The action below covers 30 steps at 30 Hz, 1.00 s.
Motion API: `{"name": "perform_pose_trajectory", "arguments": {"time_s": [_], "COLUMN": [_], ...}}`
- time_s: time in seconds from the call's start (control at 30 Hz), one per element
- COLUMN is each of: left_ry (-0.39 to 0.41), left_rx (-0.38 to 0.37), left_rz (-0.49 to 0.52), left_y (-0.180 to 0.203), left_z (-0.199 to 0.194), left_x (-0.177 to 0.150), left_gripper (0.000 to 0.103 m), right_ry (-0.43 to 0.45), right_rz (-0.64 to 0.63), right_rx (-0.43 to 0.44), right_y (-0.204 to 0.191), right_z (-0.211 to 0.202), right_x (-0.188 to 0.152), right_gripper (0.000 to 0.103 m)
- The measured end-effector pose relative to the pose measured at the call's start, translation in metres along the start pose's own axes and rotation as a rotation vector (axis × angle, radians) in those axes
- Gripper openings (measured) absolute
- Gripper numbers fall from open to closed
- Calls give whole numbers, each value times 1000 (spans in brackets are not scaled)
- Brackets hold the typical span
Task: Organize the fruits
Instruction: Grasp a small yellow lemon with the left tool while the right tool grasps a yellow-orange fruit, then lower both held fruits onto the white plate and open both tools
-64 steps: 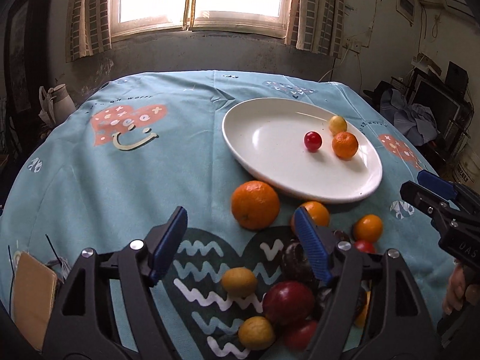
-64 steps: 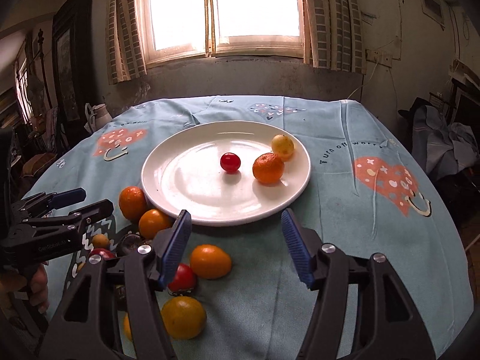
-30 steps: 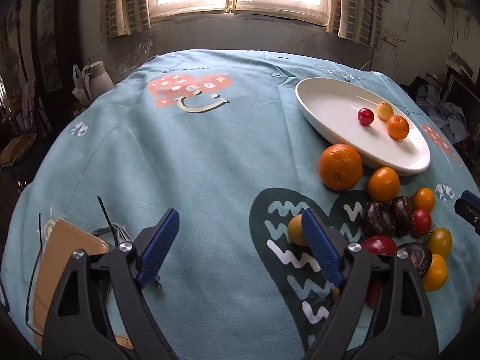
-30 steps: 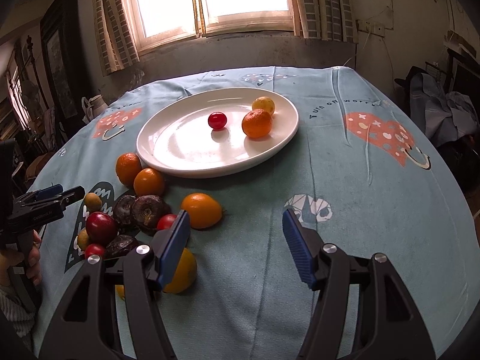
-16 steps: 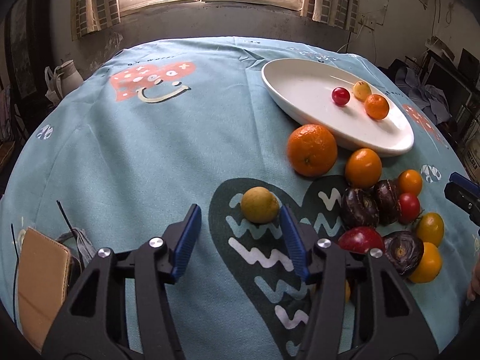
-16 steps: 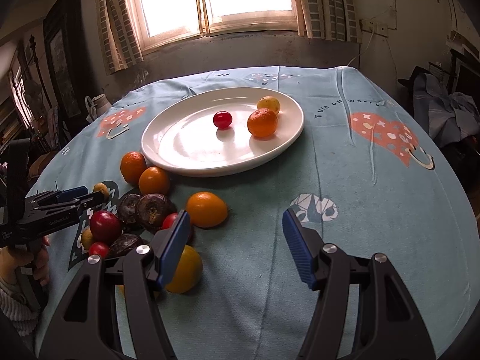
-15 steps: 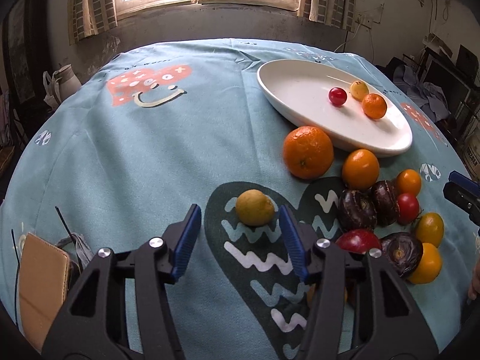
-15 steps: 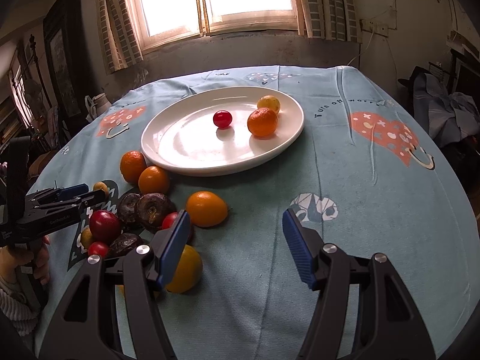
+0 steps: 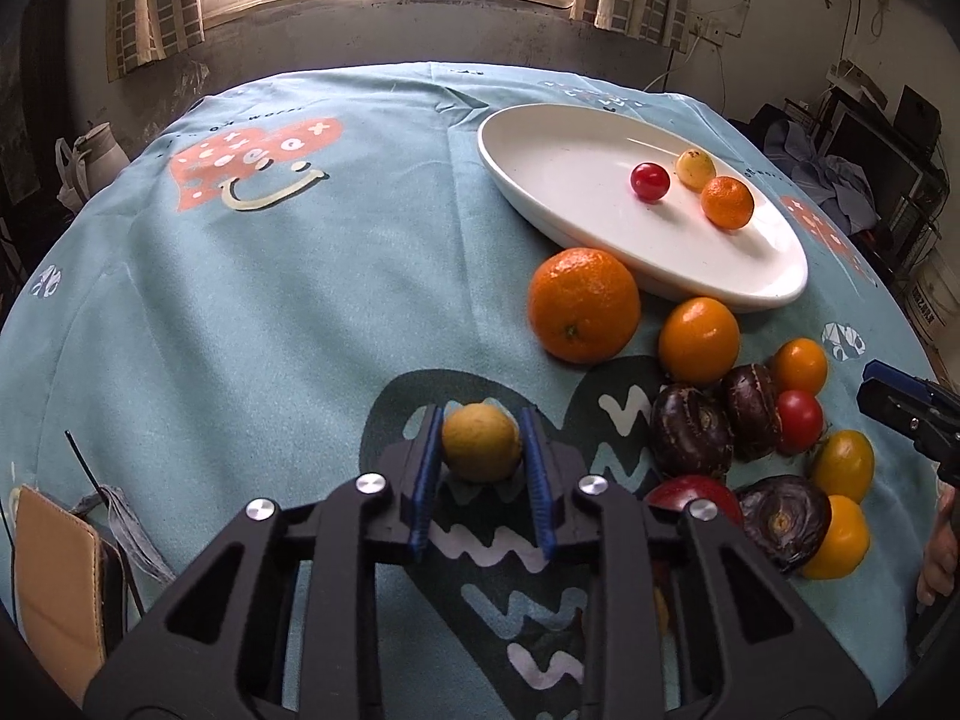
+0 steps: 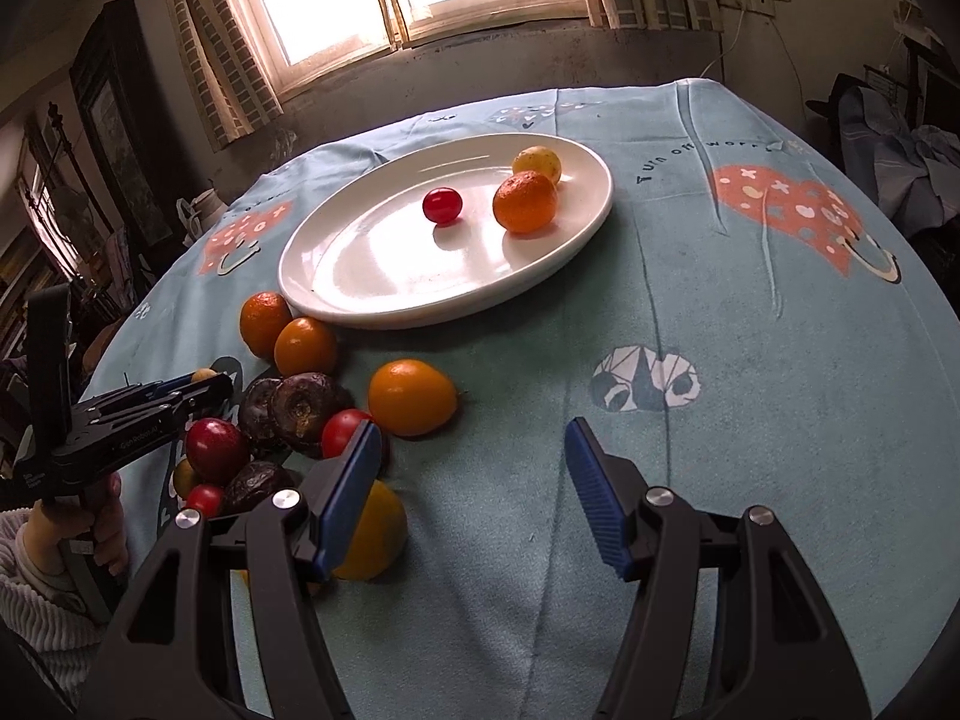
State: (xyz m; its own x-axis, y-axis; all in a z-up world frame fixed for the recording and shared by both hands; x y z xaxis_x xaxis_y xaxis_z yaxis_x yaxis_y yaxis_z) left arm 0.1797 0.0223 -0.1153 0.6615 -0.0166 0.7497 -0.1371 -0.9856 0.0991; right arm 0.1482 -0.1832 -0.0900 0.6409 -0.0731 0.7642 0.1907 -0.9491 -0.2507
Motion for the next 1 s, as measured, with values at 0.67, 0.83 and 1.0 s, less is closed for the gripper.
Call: {"name": "perform_pose_trajectory", "arguments": {"time_s": [0.67, 0.83, 1.0], "left_ry": [70, 100, 129], "left_rx": [-5, -52, -76], "left_rz": [29, 10, 4], "left_y": [8, 21, 46], "left_z": [-17, -25, -18], "left_x": [6, 16, 59], "left_gripper": [27, 27, 27], "right_ry": [-48, 40, 116], "right_rz": [-68, -2, 6], "right_rx": [134, 132, 65], "right_y": [-40, -27, -22], "right_z": [-6, -20, -9], "right_x": [-21, 3, 55], "right_gripper": [38, 38, 38]}}
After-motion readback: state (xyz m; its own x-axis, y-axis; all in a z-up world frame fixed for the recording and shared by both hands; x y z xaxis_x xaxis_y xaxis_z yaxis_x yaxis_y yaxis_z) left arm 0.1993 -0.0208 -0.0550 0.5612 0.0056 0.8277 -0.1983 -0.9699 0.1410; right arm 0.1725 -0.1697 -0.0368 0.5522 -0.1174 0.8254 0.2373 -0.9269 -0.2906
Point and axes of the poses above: each gripper's, at about its wrist camera, not at the fingertips, and z roughly the way its jaws point, y to its right, x to its top, the point moved 10 cm from there along z, roughly the way its jaws point, and after that the axes turned 9 degrees about y, right-handed, at the moved point
